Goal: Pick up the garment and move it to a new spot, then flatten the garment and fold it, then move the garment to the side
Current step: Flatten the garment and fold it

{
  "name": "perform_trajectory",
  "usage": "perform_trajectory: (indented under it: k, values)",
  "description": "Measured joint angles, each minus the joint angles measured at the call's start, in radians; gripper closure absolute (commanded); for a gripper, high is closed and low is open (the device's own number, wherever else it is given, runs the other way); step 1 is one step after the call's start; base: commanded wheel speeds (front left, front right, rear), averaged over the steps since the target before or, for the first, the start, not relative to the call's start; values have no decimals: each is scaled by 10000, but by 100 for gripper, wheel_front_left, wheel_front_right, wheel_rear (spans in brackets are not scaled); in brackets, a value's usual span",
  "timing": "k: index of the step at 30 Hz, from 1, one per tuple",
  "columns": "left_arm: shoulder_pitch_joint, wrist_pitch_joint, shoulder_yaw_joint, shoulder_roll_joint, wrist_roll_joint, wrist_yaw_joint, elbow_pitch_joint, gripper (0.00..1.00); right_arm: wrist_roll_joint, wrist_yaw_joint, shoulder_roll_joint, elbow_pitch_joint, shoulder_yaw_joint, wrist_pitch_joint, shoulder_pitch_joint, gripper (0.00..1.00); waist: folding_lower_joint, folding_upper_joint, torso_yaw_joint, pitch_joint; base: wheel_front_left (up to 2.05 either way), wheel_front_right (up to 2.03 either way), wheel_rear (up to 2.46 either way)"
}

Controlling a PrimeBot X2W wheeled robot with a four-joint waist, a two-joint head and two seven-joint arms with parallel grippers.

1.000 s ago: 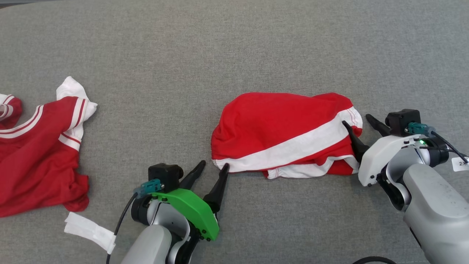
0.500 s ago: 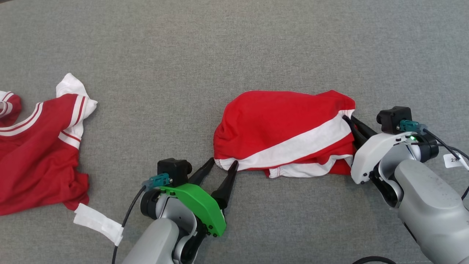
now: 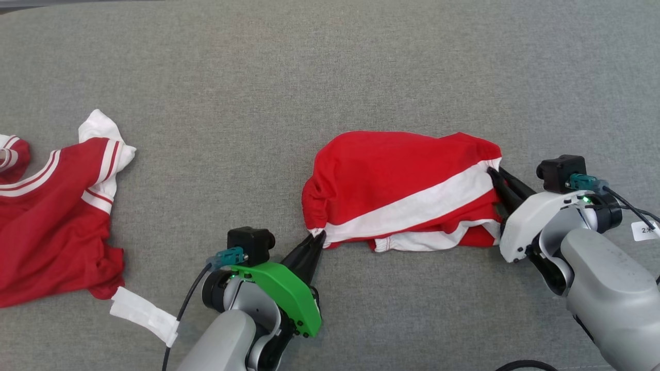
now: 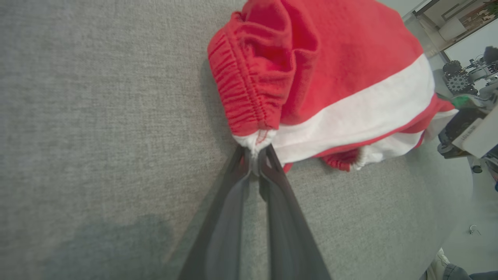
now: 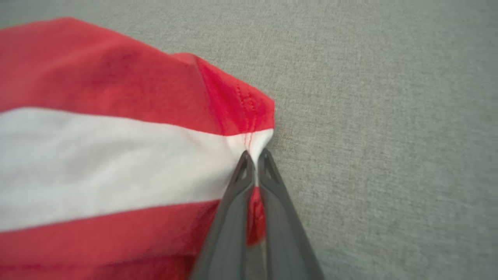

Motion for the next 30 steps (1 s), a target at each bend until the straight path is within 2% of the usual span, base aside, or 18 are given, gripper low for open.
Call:
perform_trajectory:
  k: [4, 8, 14, 20, 23, 25, 27, 30]
  values:
    - [12, -111, 38, 79, -29, 0, -180, 100, 50, -2, -267, -221, -27, -299, 2, 100, 0, 0, -9, -119, 0, 0, 0]
    - [180, -21, 182, 253, -347, -31, -1035, 100, 516, -2, -598, -1231, -368, -474, 237, 100, 0, 0, -5, -317, 0, 0, 0]
    - [784, 802, 600, 848, -1095, 75, -4130, 100, 1037, -4, -1881, -3839, -1258, -253, 1206, 100, 0, 0, -64, -661, 0, 0, 0]
    - [1142, 1806, 932, 1271, -1699, 662, -7319, 100, 1513, -8, -2732, -7269, -2819, 974, 2422, 100, 0, -1, -321, -722, 0, 0, 0]
    - [911, 2481, 1068, 1321, -2173, 918, -8330, 100, 2326, -10, -2642, -8753, -3754, 2090, 2822, 100, -1, -4, -410, -561, 0, 0, 0]
    - [282, 2972, 1273, 1517, -2249, 1018, -8552, 100, 2890, -8, -2372, -9223, -4389, 2926, 2802, 100, 0, -3, -451, -383, 0, 0, 0]
    - [-658, 3440, 1613, 1707, -2366, 1118, -8389, 100, 3126, -13, -2142, -9206, -5101, 3848, 2380, 100, 0, -3, -476, -148, 0, 0, 0]
    - [-2354, 4291, 1935, 1820, -2686, 1218, -7451, 100, 3091, -13, -1386, -8612, -5956, 5208, 956, 100, 0, -3, -493, 285, 0, 0, 0]
